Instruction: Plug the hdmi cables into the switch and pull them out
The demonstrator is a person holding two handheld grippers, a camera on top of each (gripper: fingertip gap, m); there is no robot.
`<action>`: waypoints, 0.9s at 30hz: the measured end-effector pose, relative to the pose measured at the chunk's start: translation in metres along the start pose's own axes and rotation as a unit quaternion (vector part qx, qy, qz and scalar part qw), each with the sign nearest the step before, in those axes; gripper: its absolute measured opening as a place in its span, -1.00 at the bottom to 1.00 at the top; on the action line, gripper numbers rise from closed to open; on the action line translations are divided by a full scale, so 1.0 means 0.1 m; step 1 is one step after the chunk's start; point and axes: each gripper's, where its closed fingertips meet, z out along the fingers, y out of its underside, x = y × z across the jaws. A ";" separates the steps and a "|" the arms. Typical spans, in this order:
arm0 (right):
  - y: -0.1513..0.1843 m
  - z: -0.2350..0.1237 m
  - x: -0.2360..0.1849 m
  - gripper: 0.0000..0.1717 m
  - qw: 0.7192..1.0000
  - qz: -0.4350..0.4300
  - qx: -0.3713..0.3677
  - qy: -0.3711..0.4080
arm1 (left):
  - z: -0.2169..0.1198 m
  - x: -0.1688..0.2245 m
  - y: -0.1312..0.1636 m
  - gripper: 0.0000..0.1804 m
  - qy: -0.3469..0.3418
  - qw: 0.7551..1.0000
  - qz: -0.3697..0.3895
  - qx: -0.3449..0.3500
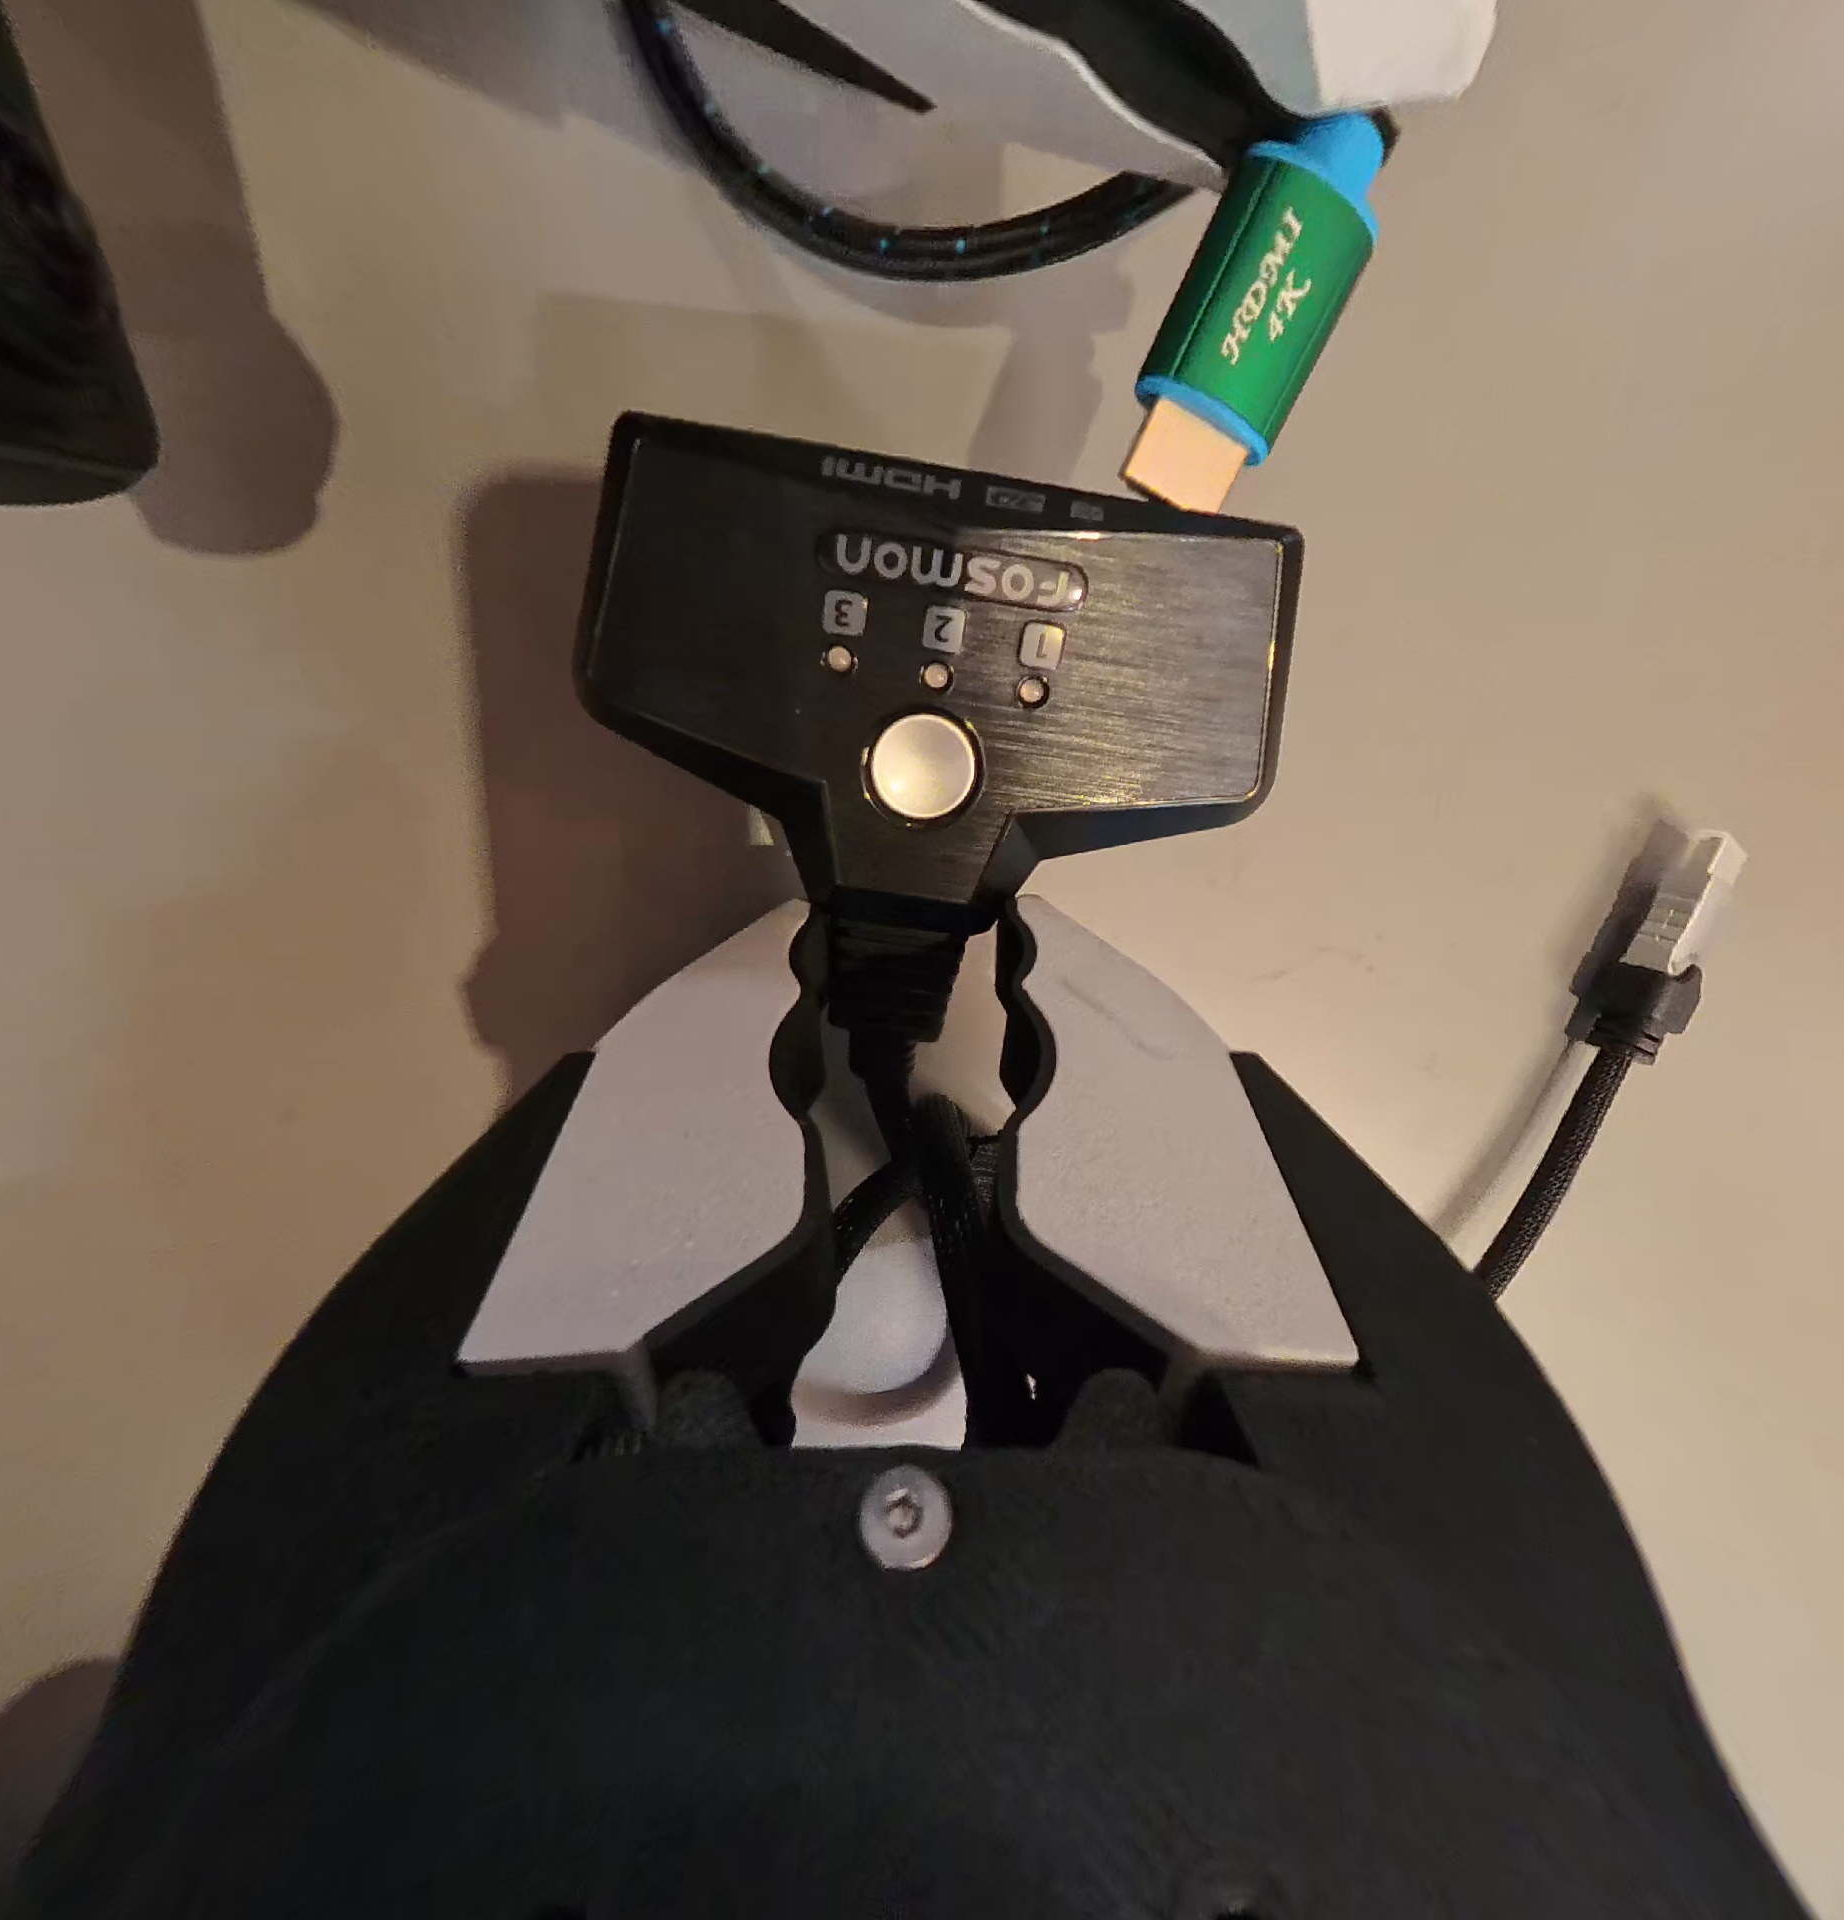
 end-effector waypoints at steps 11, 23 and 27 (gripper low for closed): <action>0.03 0.01 0.09 -0.65 1.000 0.022 0.007 0.018 | -0.02 -0.01 -0.02 -0.94 0.001 0.999 -0.035 0.010; 0.02 -0.06 -0.03 -0.66 0.999 0.028 0.027 -0.035 | -0.07 -0.14 -0.06 -0.94 -0.067 0.997 0.037 0.033; 0.02 -0.04 -0.03 -0.66 0.999 0.031 0.022 -0.026 | -0.06 -0.13 -0.05 -0.93 -0.060 0.998 0.026 0.013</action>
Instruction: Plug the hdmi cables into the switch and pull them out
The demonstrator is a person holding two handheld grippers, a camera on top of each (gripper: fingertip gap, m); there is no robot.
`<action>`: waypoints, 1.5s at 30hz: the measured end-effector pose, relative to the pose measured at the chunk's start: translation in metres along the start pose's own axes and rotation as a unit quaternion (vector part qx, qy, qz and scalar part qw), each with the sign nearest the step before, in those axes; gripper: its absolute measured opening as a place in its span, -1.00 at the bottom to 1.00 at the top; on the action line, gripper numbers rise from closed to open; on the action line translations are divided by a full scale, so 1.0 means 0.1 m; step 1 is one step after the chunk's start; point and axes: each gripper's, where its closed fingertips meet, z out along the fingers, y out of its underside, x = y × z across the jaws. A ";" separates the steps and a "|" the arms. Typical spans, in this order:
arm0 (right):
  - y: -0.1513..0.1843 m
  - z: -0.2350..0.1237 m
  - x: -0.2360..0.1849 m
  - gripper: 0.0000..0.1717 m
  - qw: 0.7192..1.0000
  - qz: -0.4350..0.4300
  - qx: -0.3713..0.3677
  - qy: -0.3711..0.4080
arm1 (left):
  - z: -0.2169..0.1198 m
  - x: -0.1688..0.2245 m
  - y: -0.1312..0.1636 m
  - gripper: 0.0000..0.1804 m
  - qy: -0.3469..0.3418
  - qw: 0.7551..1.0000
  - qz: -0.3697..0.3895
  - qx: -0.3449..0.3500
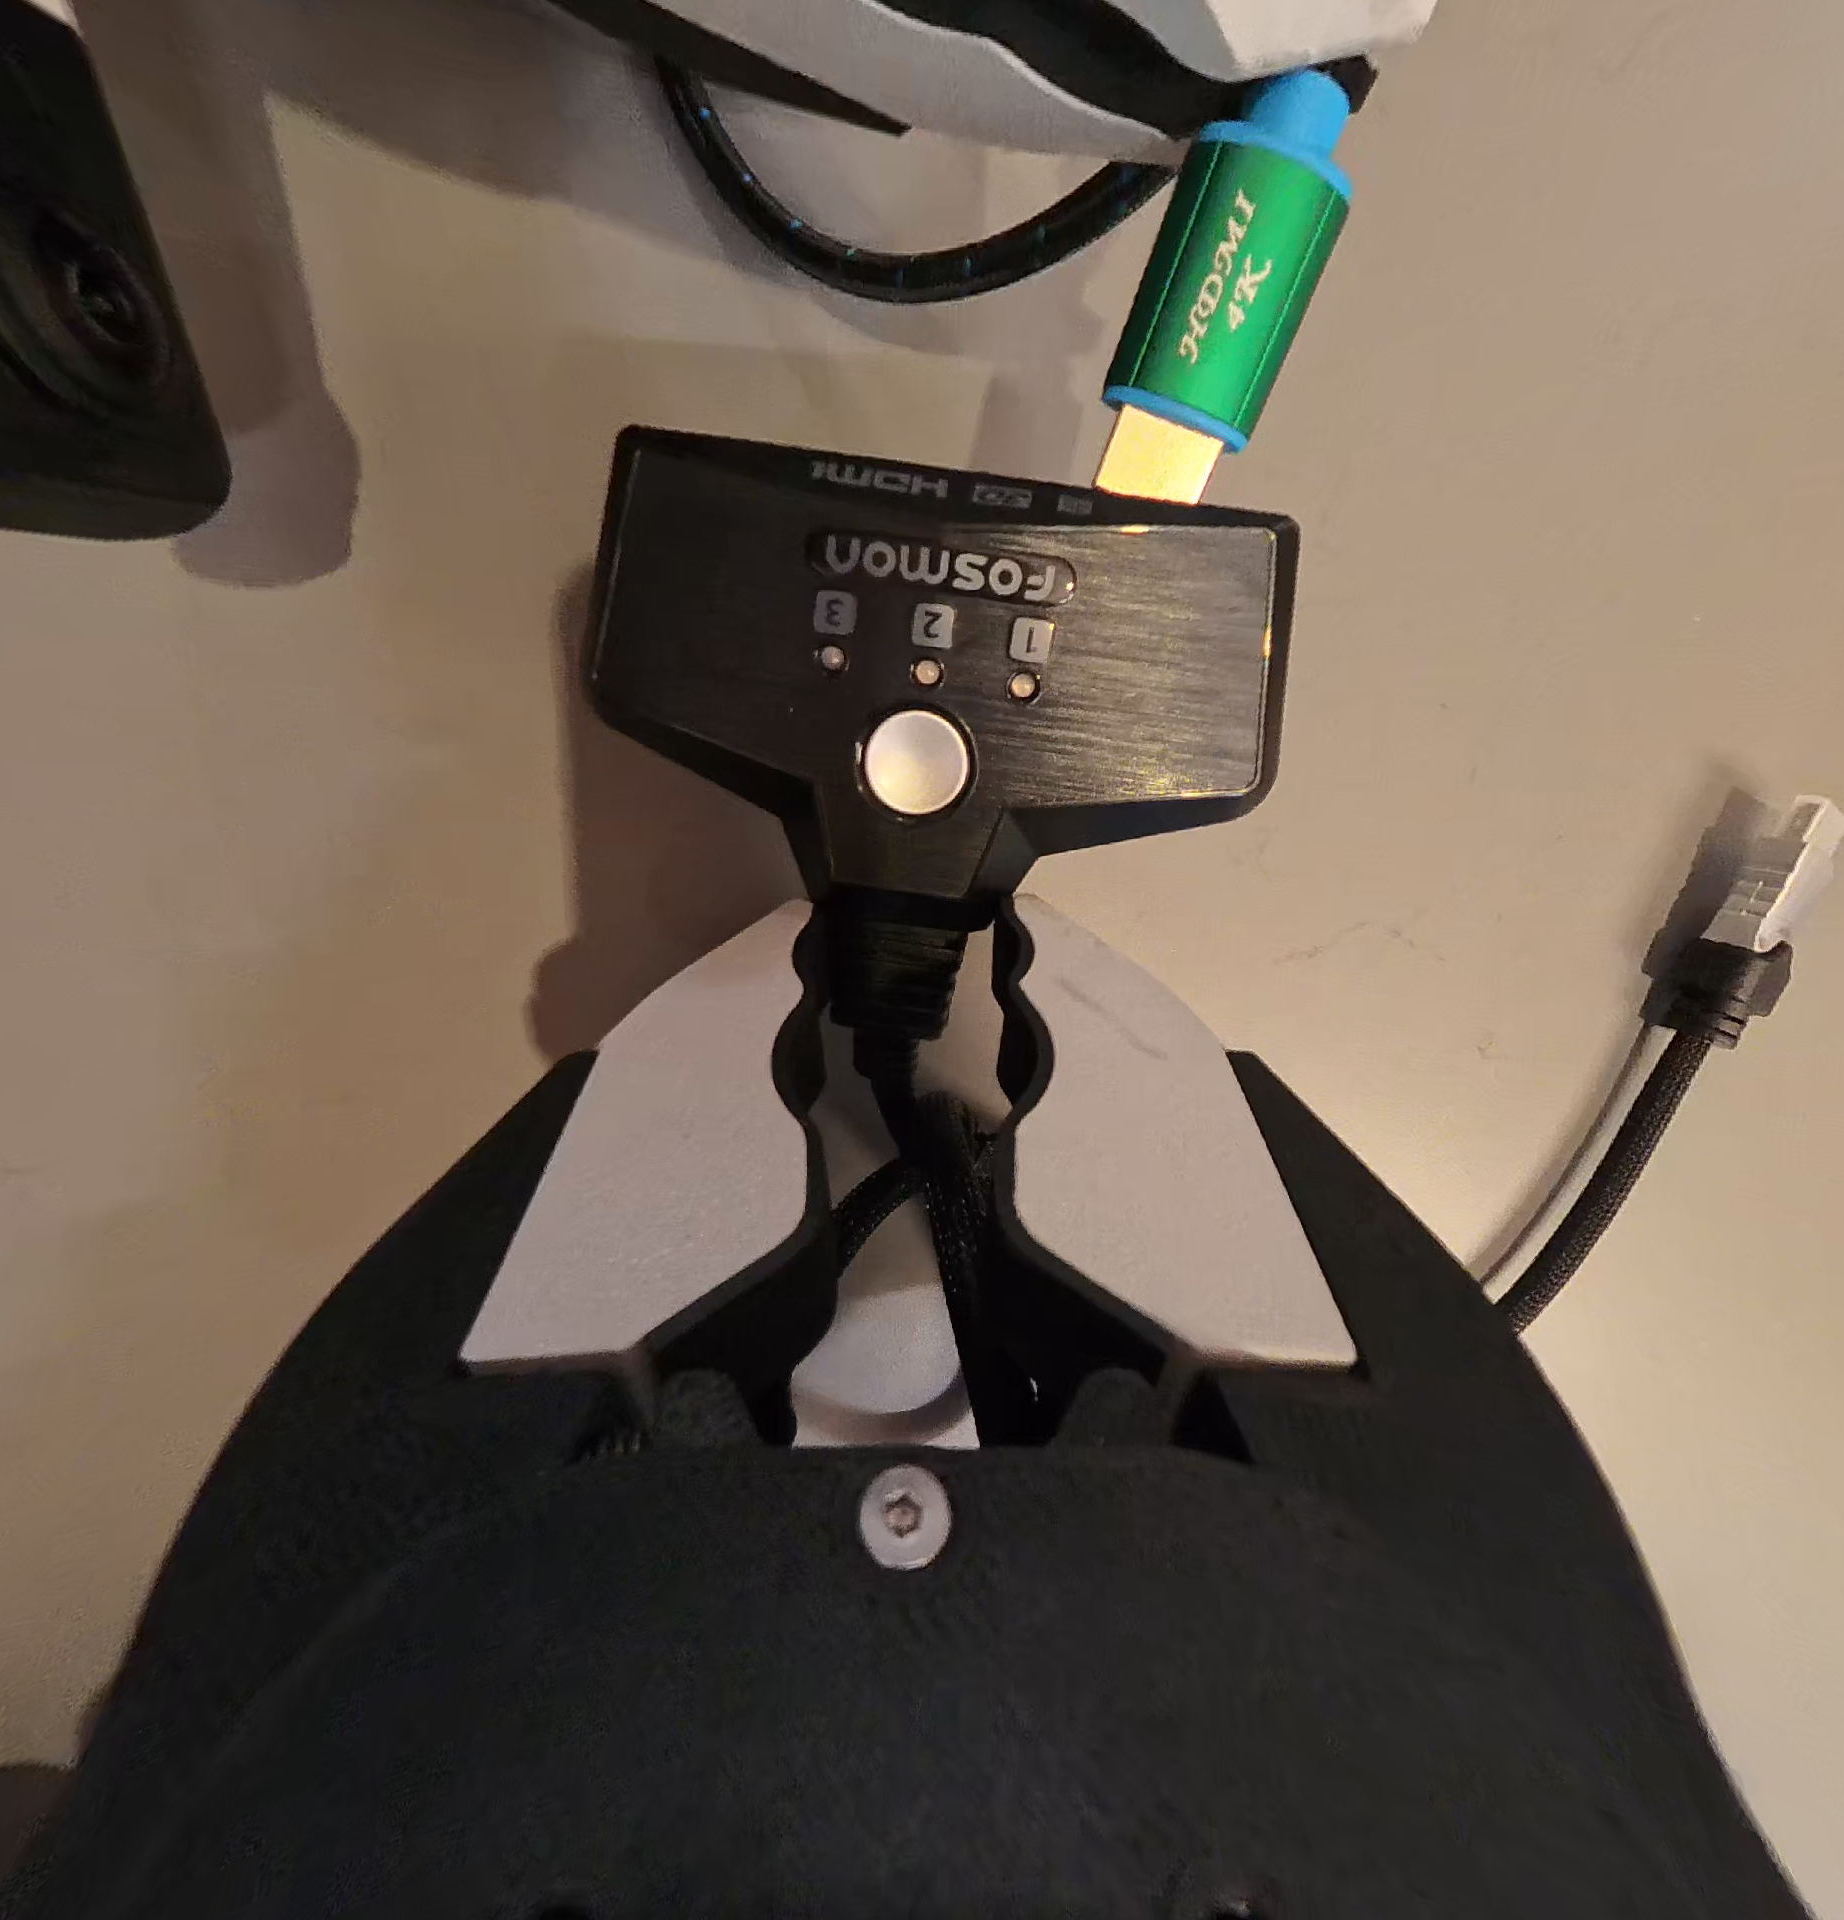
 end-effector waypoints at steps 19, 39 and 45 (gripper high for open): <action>0.07 0.04 0.19 -0.66 0.998 0.033 -0.016 0.053 | 0.01 0.04 0.03 -0.93 0.036 0.995 -0.090 -0.039; 0.07 -0.02 0.06 -0.69 1.000 0.000 0.001 0.005 | 0.09 0.22 -0.01 -0.93 0.058 0.993 -0.099 0.005; 0.09 -0.05 0.11 -0.69 0.999 -0.027 -0.020 0.035 | 0.15 0.39 0.06 -0.93 0.088 0.991 -0.099 0.001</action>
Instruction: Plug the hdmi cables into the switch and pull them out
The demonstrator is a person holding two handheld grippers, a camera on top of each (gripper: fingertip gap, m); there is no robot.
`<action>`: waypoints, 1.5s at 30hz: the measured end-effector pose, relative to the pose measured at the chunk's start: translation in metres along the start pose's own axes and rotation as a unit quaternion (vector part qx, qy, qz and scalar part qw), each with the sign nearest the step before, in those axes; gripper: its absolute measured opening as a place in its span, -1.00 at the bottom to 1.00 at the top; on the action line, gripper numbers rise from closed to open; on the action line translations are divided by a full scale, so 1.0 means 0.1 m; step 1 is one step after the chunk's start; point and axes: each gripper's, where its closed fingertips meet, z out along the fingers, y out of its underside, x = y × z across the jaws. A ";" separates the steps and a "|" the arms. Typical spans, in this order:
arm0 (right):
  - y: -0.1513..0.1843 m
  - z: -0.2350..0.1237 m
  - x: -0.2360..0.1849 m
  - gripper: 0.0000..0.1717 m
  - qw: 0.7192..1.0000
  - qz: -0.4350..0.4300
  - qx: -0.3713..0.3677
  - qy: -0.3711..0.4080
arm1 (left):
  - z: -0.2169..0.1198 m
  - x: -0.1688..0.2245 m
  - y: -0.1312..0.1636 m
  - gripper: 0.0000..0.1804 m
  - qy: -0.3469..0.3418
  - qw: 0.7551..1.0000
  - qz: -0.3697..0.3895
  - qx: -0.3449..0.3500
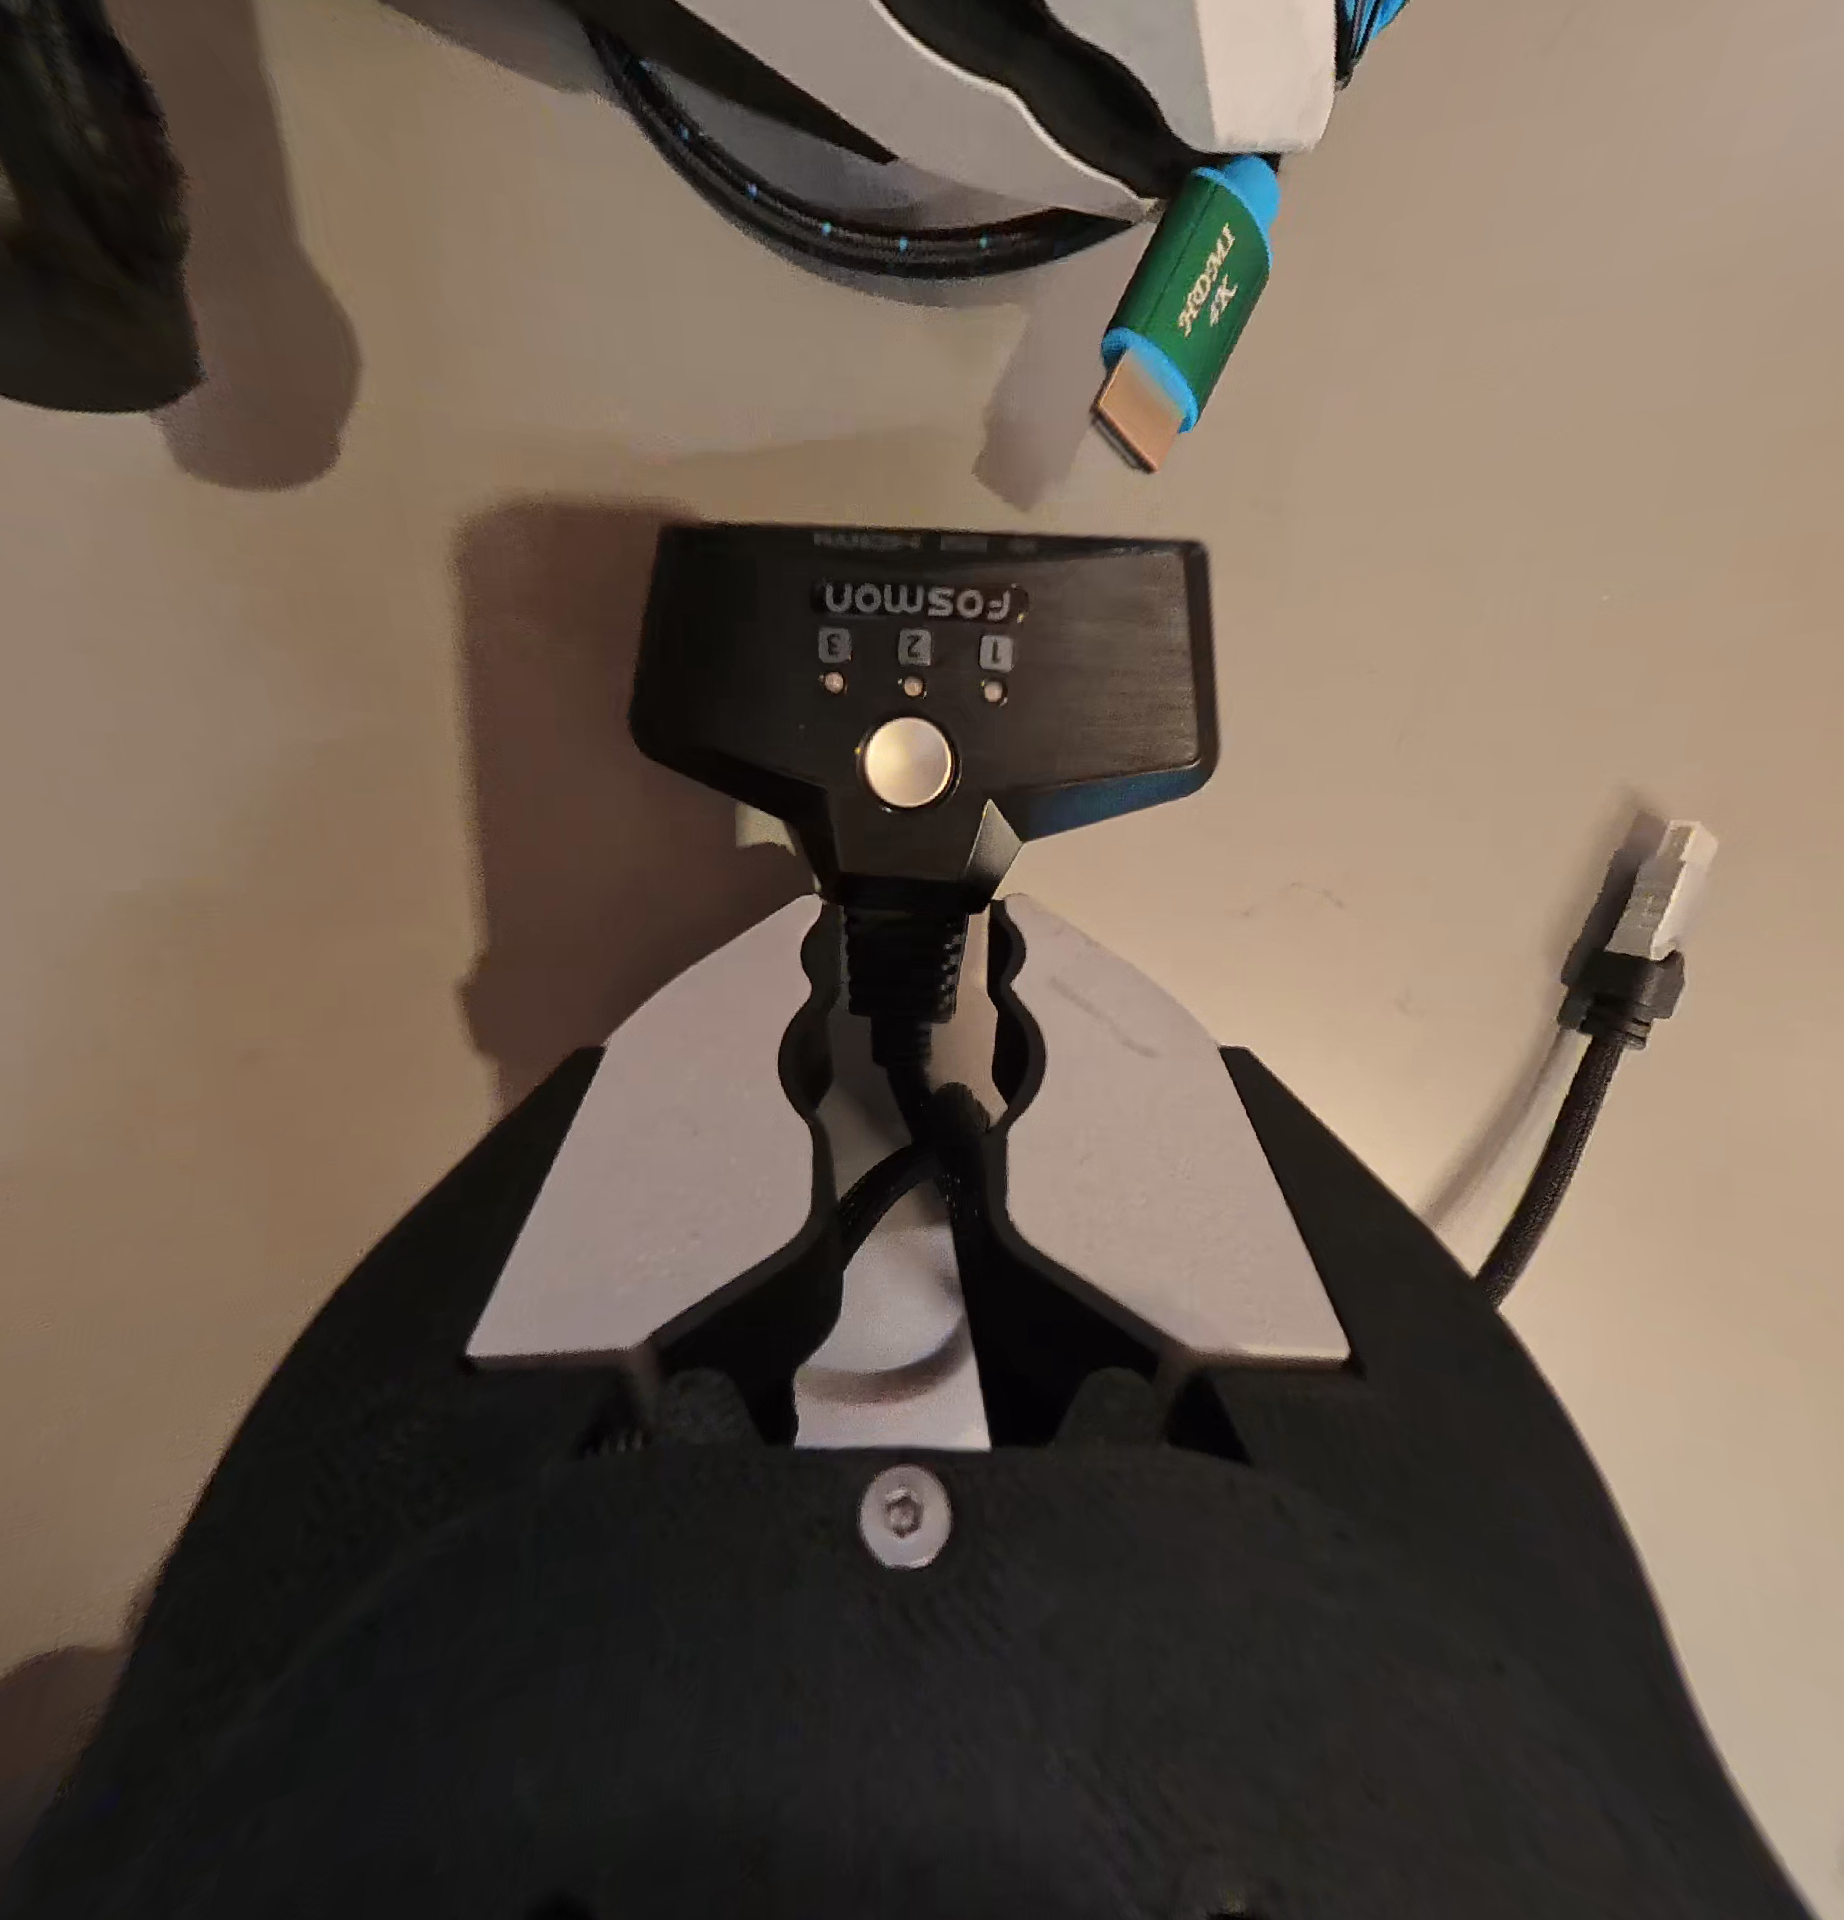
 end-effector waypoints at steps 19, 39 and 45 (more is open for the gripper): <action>-0.82 -0.21 0.30 -0.67 0.926 -0.232 0.128 0.267 | -0.03 -0.12 -0.04 -0.93 -0.016 0.998 -0.060 0.027; -0.89 -0.03 0.39 -0.87 0.786 -0.427 0.076 0.441 | -0.13 -0.19 -0.16 -0.74 0.008 0.987 -0.111 0.120; -0.94 -0.03 0.31 -0.87 0.740 -0.483 0.096 0.459 | -0.29 -0.14 -0.25 -0.59 0.093 0.966 -0.149 0.190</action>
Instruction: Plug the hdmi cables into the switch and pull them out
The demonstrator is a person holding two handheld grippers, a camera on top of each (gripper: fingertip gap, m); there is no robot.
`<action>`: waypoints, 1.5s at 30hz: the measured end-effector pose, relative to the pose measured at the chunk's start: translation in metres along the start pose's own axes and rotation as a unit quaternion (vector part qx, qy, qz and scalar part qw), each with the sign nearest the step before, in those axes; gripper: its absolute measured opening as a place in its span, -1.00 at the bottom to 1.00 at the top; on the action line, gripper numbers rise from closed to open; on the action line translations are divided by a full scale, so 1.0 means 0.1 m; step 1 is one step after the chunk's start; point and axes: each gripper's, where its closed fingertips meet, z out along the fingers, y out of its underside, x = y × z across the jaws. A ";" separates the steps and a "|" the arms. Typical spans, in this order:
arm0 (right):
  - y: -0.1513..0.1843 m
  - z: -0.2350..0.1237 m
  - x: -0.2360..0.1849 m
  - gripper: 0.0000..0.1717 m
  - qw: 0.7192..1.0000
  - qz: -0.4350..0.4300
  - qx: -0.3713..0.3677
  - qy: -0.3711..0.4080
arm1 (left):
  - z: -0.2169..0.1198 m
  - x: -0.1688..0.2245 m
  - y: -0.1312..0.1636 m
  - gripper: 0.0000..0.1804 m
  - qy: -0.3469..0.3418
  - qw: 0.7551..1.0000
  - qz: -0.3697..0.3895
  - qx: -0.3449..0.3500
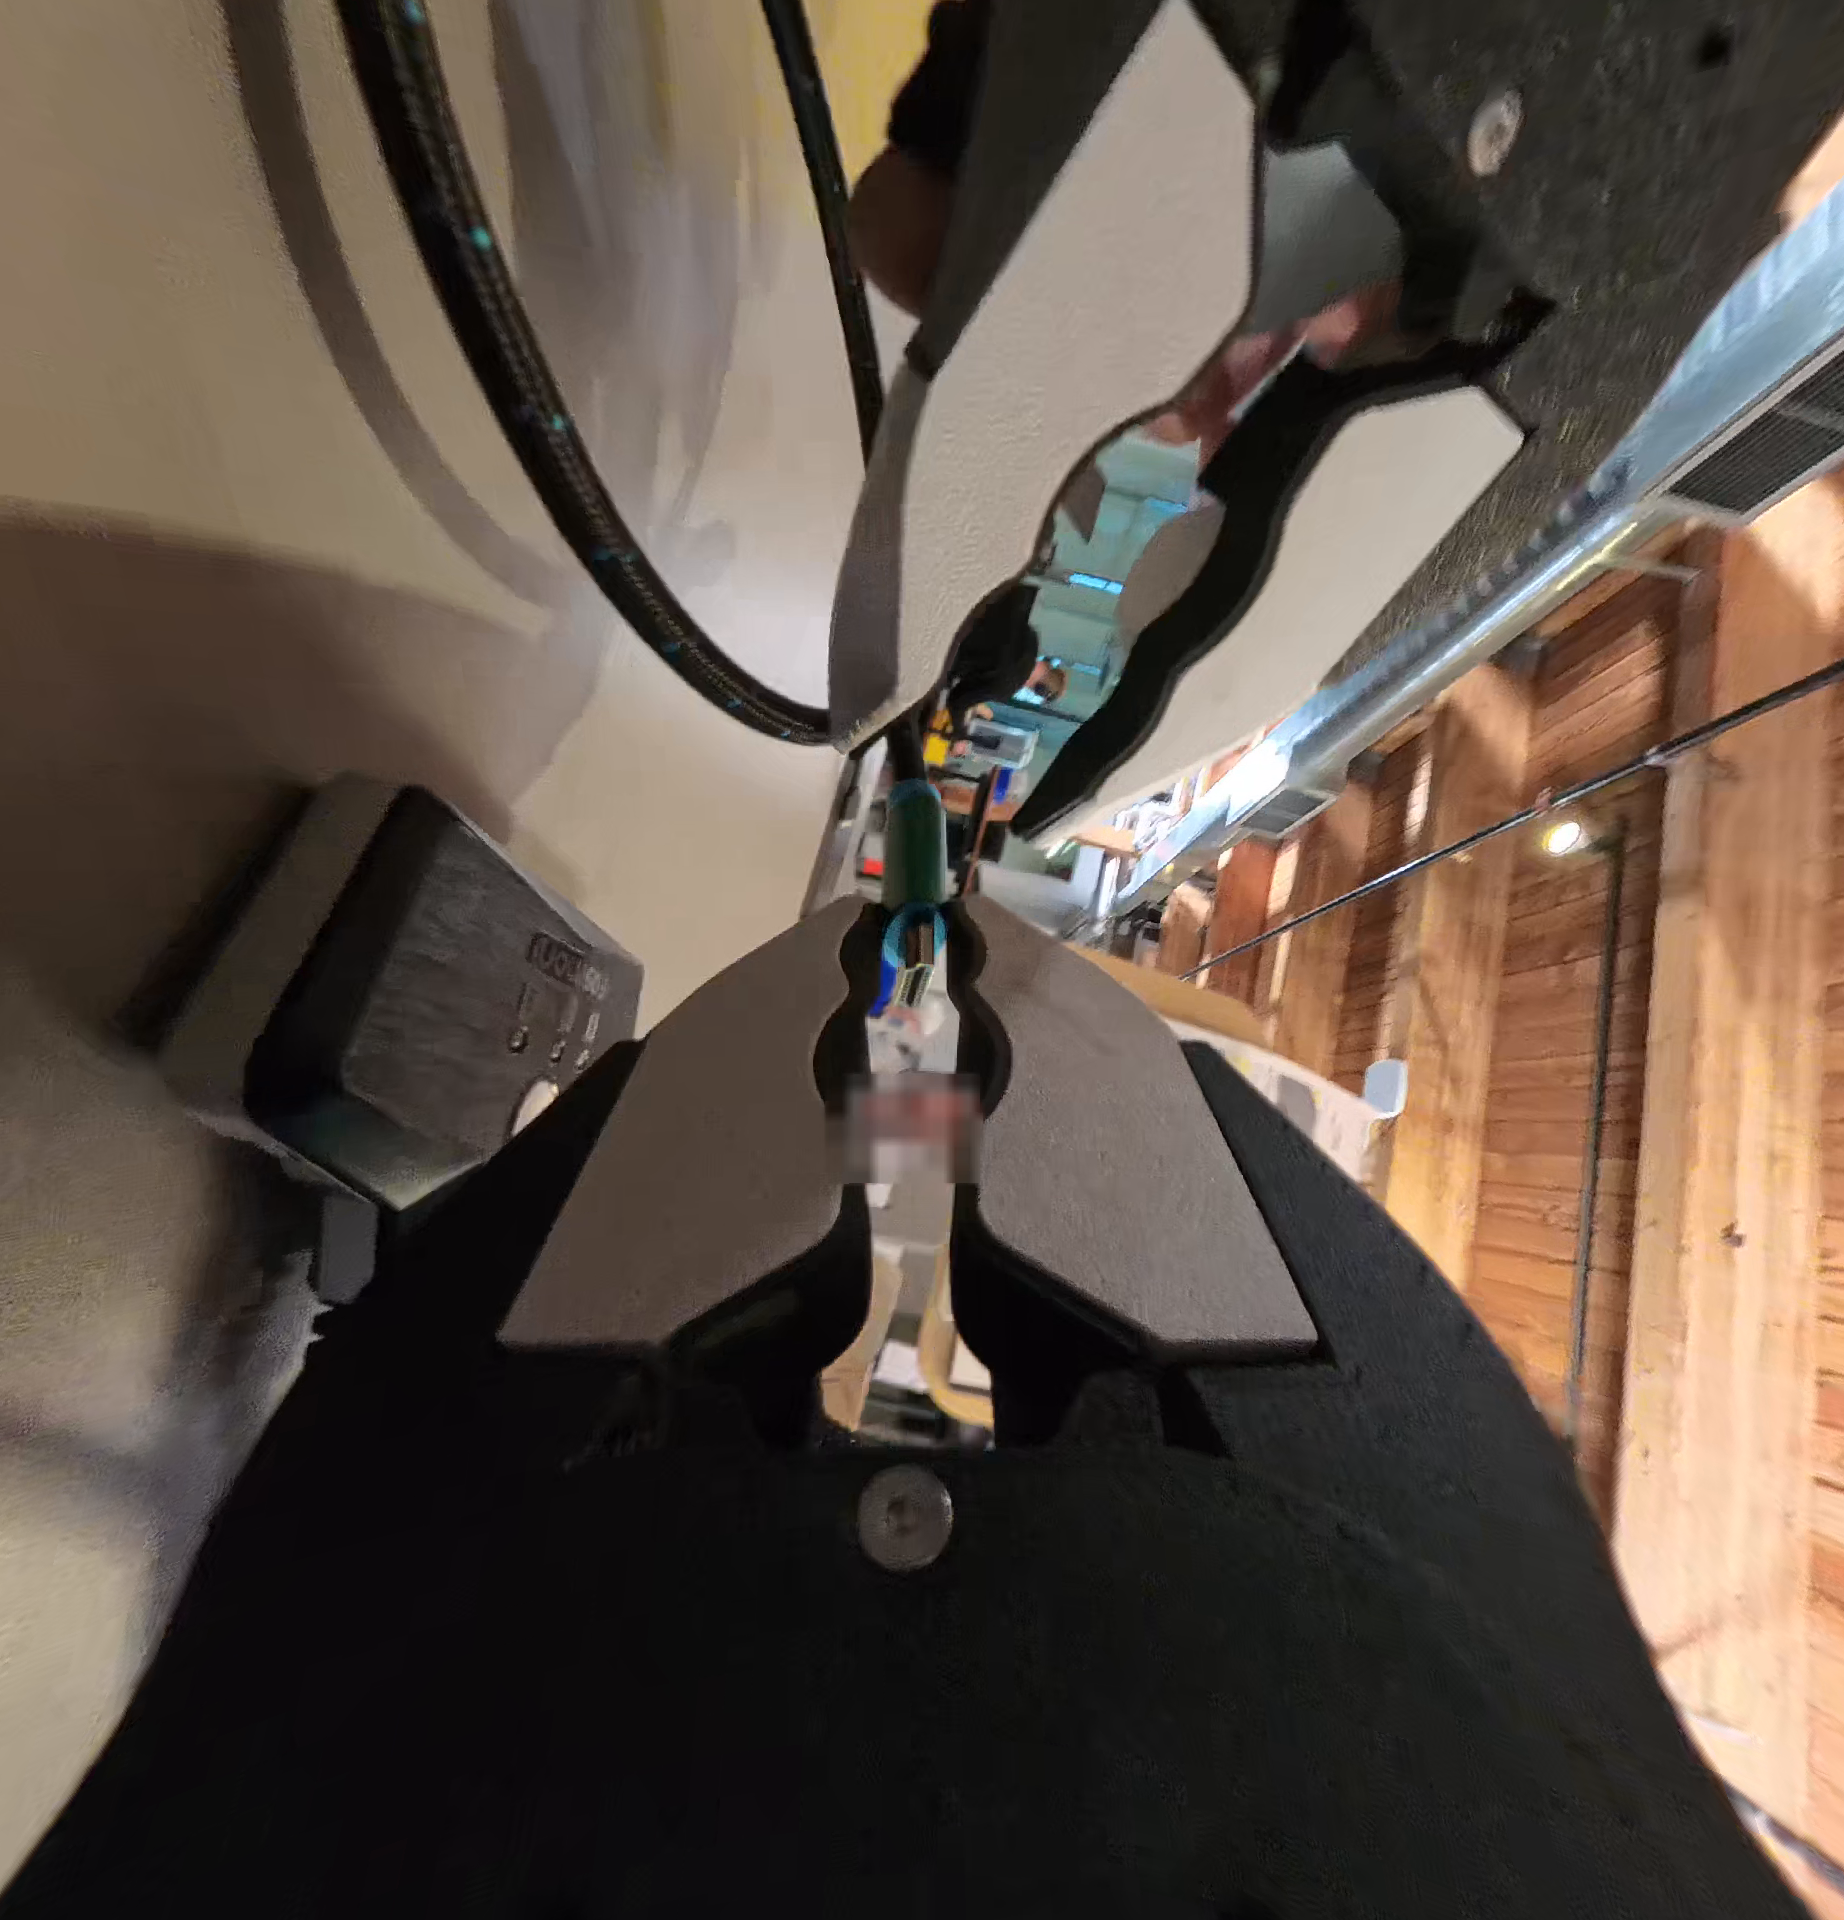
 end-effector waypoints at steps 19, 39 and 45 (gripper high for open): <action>-0.43 -0.05 0.16 -0.86 0.988 -0.067 0.091 0.108 | -0.28 0.35 -0.14 -0.63 0.372 0.848 -0.368 0.082; 0.11 -0.51 -0.12 -0.41 0.845 0.338 0.015 -0.414 | 0.04 0.49 0.19 -0.76 0.304 0.872 -0.383 -0.001; 0.30 -0.51 -0.51 -0.23 0.786 0.284 -0.063 -0.545 | 0.11 0.53 0.22 -0.77 0.283 0.887 -0.364 -0.016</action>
